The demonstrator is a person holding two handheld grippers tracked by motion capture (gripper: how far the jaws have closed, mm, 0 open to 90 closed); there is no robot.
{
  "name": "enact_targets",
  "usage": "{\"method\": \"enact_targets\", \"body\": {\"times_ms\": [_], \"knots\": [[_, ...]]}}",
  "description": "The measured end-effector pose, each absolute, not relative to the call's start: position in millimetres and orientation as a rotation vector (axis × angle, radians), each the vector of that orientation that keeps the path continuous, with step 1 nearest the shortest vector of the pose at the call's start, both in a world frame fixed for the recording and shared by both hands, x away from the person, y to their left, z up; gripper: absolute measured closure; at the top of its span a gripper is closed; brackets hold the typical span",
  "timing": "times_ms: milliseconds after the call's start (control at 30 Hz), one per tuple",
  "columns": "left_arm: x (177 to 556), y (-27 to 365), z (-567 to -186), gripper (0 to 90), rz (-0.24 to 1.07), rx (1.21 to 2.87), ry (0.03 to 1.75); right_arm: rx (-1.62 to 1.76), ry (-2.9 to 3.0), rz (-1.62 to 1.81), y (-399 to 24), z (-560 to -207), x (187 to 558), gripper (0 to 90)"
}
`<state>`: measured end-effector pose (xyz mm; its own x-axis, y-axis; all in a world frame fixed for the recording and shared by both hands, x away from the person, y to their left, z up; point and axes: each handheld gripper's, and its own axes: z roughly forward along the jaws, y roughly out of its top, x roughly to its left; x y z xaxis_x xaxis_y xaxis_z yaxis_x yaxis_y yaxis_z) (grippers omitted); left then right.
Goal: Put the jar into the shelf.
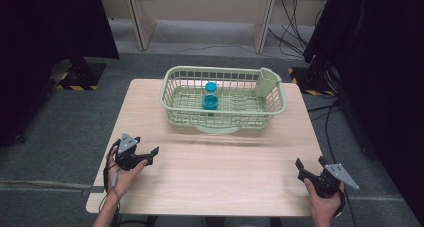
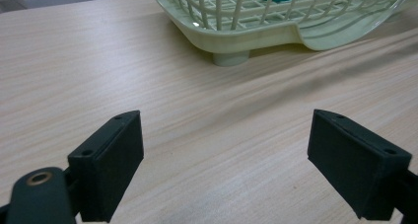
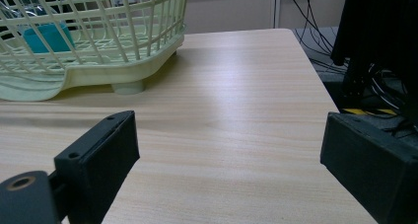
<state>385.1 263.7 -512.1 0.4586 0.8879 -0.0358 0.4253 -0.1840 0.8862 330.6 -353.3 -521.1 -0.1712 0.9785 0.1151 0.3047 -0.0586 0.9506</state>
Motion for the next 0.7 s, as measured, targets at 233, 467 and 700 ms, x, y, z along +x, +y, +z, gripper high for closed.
{"method": "enact_targets", "body": {"times_ms": [233, 467, 700], "knots": [[385.1, 266.5, -519.0, 13.6, 0.639, 1.790, 1.125, 1.407, 1.536, 1.259, -353.4, -521.1, 330.7, 7.9], [384.3, 267.7, -522.3, 13.6, 0.646, 1.792, 1.124, 1.408, 1.537, 1.259, -353.3, -521.1, 330.8, 7.8], [383.8, 267.0, -525.8, 13.7, 0.651, 1.802, 1.122, 1.408, 1.537, 1.259, -353.3, -521.1, 330.8, 7.8]]}}
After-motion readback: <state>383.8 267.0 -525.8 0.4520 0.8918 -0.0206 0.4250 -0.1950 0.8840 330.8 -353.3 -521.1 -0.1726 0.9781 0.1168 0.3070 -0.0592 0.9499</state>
